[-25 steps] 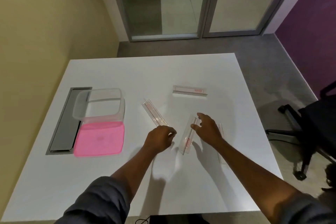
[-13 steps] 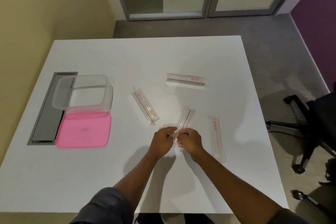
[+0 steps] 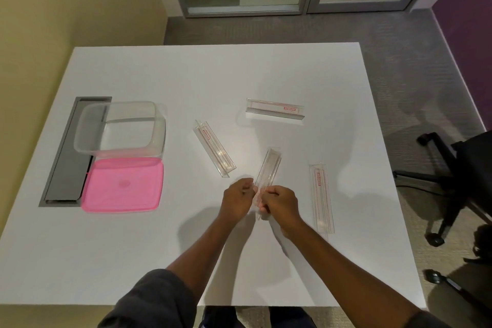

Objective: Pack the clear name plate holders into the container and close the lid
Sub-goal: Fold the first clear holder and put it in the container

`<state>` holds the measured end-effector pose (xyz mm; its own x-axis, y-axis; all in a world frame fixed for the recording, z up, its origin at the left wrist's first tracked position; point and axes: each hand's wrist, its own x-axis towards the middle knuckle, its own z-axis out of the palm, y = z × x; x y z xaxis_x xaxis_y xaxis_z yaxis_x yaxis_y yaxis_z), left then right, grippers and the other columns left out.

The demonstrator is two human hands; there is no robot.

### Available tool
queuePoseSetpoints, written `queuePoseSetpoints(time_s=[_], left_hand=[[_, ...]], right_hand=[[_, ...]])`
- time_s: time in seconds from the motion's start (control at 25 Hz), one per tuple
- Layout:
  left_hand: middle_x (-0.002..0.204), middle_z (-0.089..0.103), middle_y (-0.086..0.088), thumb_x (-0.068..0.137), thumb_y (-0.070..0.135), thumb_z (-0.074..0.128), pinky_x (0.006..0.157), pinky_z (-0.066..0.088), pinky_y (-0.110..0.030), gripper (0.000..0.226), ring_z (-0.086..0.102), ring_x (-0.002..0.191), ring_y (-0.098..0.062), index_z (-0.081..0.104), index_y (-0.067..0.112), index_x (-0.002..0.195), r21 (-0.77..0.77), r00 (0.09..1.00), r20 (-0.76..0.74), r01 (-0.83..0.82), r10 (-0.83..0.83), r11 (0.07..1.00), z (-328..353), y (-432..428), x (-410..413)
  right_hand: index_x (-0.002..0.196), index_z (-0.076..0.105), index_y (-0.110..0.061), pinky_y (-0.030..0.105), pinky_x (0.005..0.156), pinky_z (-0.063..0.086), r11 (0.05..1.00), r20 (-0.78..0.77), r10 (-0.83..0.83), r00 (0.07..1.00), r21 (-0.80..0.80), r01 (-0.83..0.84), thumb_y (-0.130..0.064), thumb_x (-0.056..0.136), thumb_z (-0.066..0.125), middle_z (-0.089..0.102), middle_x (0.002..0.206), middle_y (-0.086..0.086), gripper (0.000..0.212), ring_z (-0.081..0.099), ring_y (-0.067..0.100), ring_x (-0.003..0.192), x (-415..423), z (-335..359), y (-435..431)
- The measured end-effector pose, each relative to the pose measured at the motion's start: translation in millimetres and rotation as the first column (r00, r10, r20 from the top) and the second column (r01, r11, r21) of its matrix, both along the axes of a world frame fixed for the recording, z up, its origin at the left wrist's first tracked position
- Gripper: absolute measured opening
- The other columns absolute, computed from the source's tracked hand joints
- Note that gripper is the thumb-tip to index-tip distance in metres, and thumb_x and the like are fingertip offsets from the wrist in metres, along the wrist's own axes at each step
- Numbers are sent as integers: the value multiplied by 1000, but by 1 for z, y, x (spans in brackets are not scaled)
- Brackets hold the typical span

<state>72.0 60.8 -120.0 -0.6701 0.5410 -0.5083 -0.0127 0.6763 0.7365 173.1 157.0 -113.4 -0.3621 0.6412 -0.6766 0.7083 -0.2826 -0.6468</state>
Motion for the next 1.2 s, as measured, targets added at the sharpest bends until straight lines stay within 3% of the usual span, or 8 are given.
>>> queuePoseSetpoints(time_s=[0.12,0.24,0.44,0.52,0.64,0.84,1.04,1.2], left_hand=[[87,76,-3,103,29,62,86,59,-48,22,66,78,-15,76,16,94,-1,996,87,-5,5,1000,-3,-1,-5],[86,77,-14,98,27,71,83,61,-53,21,64,70,-16,79,9,92,-26,990,141,-23,27,999,-7,-2,-4],[89,77,-19,85,26,84,82,64,-54,26,67,70,-18,76,2,90,-2,988,140,-60,60,998,-5,5,6],[87,77,-18,83,26,86,81,65,-54,26,72,73,-25,76,2,90,4,989,129,-71,70,997,-3,9,11],[83,77,-13,81,30,88,81,66,-49,27,75,79,-32,77,6,86,-5,991,106,-80,80,997,-1,15,17],[68,67,-19,82,35,88,66,53,-36,41,55,58,-21,71,-1,72,-37,993,37,-107,109,994,-5,23,32],[78,68,2,86,37,86,63,47,-22,31,61,69,-13,73,9,88,-62,993,-7,-120,120,991,-6,29,40],[81,74,-1,104,32,62,62,51,-21,32,69,71,-21,77,10,85,-66,999,-21,-45,44,997,-7,31,29]], right_hand=[[105,78,-14,48,76,70,992,-129,-5,992,-122,-11,-11,98,67,80,86,12,14,78,34,73,21,1,4],[109,77,-13,53,80,67,983,-169,-28,985,-183,-4,-9,98,70,78,91,22,14,73,27,68,36,-1,10],[115,66,-20,20,58,60,998,-59,-36,998,58,39,-8,104,59,76,94,9,17,73,18,73,40,-8,12],[116,65,-17,19,62,59,987,10,-16,1000,160,14,-10,105,58,73,101,6,15,73,20,82,38,-13,13],[118,67,-13,32,81,65,975,90,21,996,219,-40,-9,105,59,72,108,5,16,71,23,94,35,-20,16],[111,66,-11,20,67,53,953,171,73,983,278,-119,-7,105,59,69,101,4,10,70,22,92,30,-26,18],[108,67,-11,38,80,67,964,135,38,990,257,-72,-13,106,60,71,102,3,8,73,24,91,29,-26,19],[103,66,-15,32,71,64,973,82,16,997,230,-34,-44,103,65,70,94,0,29,73,24,85,33,-23,13]])
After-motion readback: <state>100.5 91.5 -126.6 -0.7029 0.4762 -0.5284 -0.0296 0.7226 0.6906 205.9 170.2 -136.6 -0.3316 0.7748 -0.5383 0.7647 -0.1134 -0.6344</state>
